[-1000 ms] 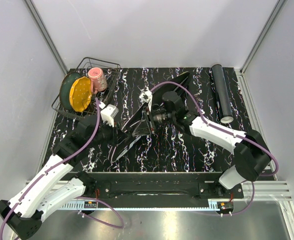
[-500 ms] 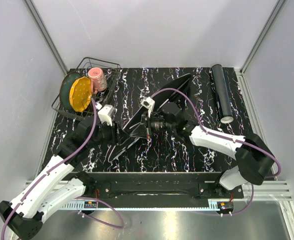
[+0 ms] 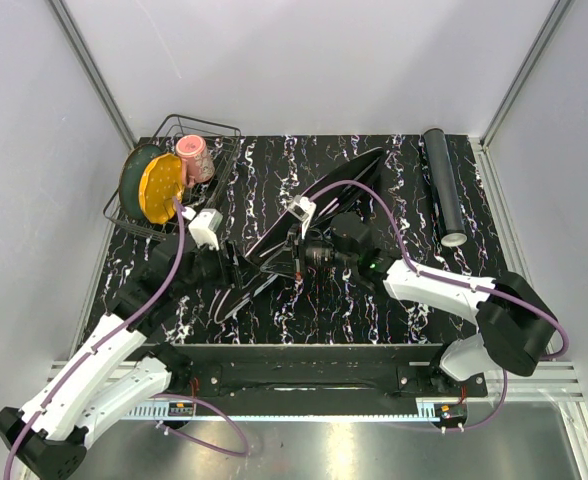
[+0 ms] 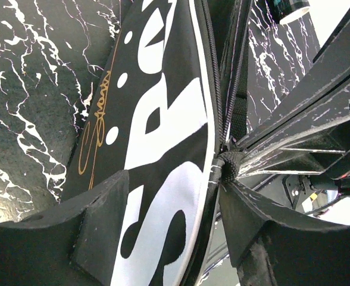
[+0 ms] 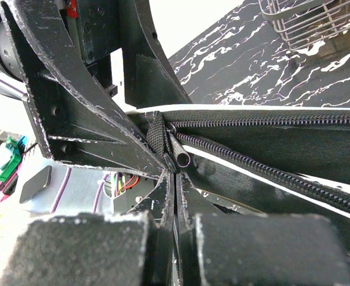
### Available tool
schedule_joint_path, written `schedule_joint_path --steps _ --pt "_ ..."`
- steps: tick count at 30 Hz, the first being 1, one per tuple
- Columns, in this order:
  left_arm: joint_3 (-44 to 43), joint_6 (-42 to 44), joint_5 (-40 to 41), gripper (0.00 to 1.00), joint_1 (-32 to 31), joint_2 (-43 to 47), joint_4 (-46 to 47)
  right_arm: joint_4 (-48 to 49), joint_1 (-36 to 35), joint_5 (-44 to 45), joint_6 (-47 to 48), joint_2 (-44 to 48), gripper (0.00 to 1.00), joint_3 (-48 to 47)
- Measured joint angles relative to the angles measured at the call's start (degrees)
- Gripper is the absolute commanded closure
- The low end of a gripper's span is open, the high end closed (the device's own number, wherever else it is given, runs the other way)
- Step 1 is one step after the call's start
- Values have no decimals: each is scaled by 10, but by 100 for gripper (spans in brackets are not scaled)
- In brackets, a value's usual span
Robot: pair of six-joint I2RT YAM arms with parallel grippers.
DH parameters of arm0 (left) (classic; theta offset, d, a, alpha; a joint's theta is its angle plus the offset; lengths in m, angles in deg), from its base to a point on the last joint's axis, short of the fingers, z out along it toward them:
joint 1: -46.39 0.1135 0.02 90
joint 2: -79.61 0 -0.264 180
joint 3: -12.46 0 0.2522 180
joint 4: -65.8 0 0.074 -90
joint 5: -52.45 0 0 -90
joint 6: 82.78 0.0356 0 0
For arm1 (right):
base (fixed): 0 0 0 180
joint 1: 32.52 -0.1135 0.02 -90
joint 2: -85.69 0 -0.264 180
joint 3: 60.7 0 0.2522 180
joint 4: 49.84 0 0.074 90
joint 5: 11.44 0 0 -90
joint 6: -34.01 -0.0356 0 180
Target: Pack up the badminton gear
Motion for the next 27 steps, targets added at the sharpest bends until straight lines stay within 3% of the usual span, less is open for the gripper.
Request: schedule_joint_path --steps 4,6,9,14,16,18,20,21,22,27 --pt "0 7 1 32 2 2 -1 3 0 2 0 0 100 1" --pt "0 12 0 41 3 6 -1 6 -1 1 0 0 100 1" --pt "0 18 -2 35 3 11 -1 10 -2 1 -2 -1 100 1" --pt "0 31 -13 34 3 26 -3 -4 -7 6 2 -4 100 -3" --pt "-5 33 -48 61 -9 36 24 -33 -12 14 15 -16 100 -13" --pt "-9 43 -63 76 -14 42 38 -84 -16 15 32 -23 100 -32" --pt "-9 48 -68 73 -12 44 39 -107 -17 15 42 -25 100 -39" --pt "-9 48 -77 66 -13 43 46 -123 -17 18 49 -25 100 -40" --pt "-9 48 -82 48 -14 41 50 -133 -16 20 53 -25 100 -40" --pt "-10 33 -87 41 -16 29 69 -168 -14 23 69 -28 100 -40"
